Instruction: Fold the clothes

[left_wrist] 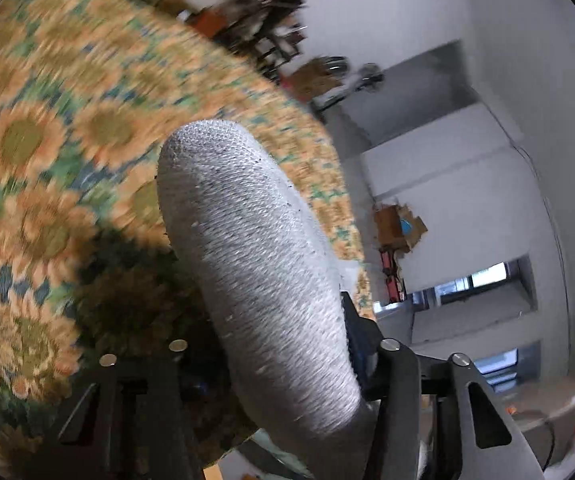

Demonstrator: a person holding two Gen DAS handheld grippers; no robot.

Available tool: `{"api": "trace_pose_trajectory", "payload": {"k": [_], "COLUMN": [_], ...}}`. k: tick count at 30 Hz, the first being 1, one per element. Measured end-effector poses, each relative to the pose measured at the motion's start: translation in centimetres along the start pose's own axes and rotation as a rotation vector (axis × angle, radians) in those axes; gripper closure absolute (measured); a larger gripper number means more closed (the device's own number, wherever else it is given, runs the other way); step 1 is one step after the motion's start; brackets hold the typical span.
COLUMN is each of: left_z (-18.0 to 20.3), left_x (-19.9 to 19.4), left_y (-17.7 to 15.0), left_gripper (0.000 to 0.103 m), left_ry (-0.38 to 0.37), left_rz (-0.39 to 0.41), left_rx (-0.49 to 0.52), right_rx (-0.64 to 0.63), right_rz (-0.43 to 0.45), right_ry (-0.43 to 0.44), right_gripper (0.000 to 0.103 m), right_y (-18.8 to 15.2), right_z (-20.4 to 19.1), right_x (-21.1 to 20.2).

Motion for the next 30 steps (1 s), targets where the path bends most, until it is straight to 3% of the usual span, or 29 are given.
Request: {"api": "trace_pose_trajectory", "payload": {"k": [3, 5, 7, 12, 15, 24, 30], "left_z": [1.3, 1.7, 2.5, 7.4, 10.4, 14.2, 16.7], "left_x": [0.4, 1.1, 1.8, 3.1, 4.2, 9.6, 13.9], "left_y": [0.5, 0.8, 1.2, 1.9, 1.8, 0.7, 0.0], "left_gripper": [0.056, 0.056, 0.056, 0.056, 0.056, 0.055, 0.052], "left_ry": [0.025, 0.03, 0.02, -0.012, -0.008, 0.045, 0.014], "left_rz": [0.01, 0.01, 0.015, 0.021, 0.0, -0.063, -0.133], "left_rx": [0.054, 0.067, 0.088, 0.197, 0.282, 0.441, 0.48], "right_rx": [0.099, 0.169, 0.23, 0.208, 0.314, 0.249, 0.365], "right_rz": [0.106, 0.177, 0.171, -0.086, -0.129, -0.152, -0.1], "right_ry": [0.085, 0.155, 0.111, -0.217, -0.171, -0.157, -0.135], "right_gripper": [0.04, 0.029, 0.019, 0.031, 0.032, 0.038, 0.041], "right_y": [2.4, 3.5, 3.7, 0.0, -1.4, -2.7, -3.1], "right_z": [2.5, 4.1, 6.3, 11.2, 12.5, 10.7, 12.5], "right_x": [-2.2, -3.8, -4.0, 2.3, 4.8, 6.3, 4.3]}}
Point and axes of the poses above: each gripper's, at about its wrist camera, not at the fingertips, and x roughly the way its jaws point, z to its right, y to its top, the point moved 8 cm from there along x, roughly the way its jaws point, and after that the axes turned 4 degrees about -y, right-handed, at the moved point
